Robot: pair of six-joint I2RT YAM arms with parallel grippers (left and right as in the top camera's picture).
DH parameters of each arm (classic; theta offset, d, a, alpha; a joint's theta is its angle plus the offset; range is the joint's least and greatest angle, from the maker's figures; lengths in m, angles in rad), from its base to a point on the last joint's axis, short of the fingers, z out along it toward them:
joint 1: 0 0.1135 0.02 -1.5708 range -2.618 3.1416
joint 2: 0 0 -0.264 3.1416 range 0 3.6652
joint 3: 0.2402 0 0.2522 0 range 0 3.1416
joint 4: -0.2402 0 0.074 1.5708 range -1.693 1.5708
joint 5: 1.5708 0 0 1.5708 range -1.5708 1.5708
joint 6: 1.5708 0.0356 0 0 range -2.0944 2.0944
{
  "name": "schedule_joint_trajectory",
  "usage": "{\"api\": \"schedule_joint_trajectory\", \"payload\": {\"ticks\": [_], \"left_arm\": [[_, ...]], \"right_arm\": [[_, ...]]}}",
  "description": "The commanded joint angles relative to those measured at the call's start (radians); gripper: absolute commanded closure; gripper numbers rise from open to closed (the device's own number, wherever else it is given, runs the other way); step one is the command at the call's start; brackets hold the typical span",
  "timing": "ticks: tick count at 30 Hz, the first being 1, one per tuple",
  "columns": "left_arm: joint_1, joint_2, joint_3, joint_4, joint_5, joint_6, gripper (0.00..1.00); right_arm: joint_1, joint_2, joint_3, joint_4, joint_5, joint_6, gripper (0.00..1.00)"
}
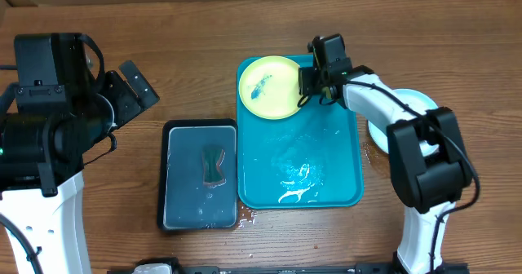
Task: Clean dirty plates on tray and stack at the side
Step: 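Move the right gripper to the tray and grip the yellow plate rim, then grasp the sponge in the basin with the left gripper and lift it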
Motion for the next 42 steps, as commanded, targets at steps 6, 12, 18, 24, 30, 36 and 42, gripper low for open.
{"api": "schedule_joint_trajectory", "payload": {"ticks": [6, 12, 18, 24, 30, 36, 42], "left_arm": [[0.005, 0.003, 0.012, 0.001, -0.010, -0.017, 0.00], [0.005, 0.003, 0.012, 0.001, -0.010, -0.016, 0.00], [0.005, 0.003, 0.012, 0.001, -0.010, -0.016, 0.00], [0.005, 0.003, 0.012, 0.002, -0.010, -0.017, 0.00], [0.005, 0.010, 0.012, -0.020, 0.100, -0.010, 0.00], [-0.034, 0.035, -0.050, -0.060, 0.137, 0.187, 0.00], [-0.135, 0.081, -0.260, -0.048, 0.158, 0.219, 0.04]], "right_arm": [[-0.006, -0.018, 0.008, -0.159, -0.029, 0.092, 0.96], [-0.035, -0.262, 0.031, -0.443, -0.023, 0.111, 0.96], [-0.041, -0.517, 0.030, -0.683, -0.027, 0.118, 0.96], [-0.016, -0.555, -0.050, -0.848, -0.027, 0.227, 0.96], [0.024, -0.555, -0.456, -0.416, -0.142, 0.307, 0.96], [0.023, -0.555, -0.552, -0.248, -0.139, 0.248, 0.96], [0.020, -0.558, -0.546, -0.281, -0.140, 0.198, 0.60]]}}
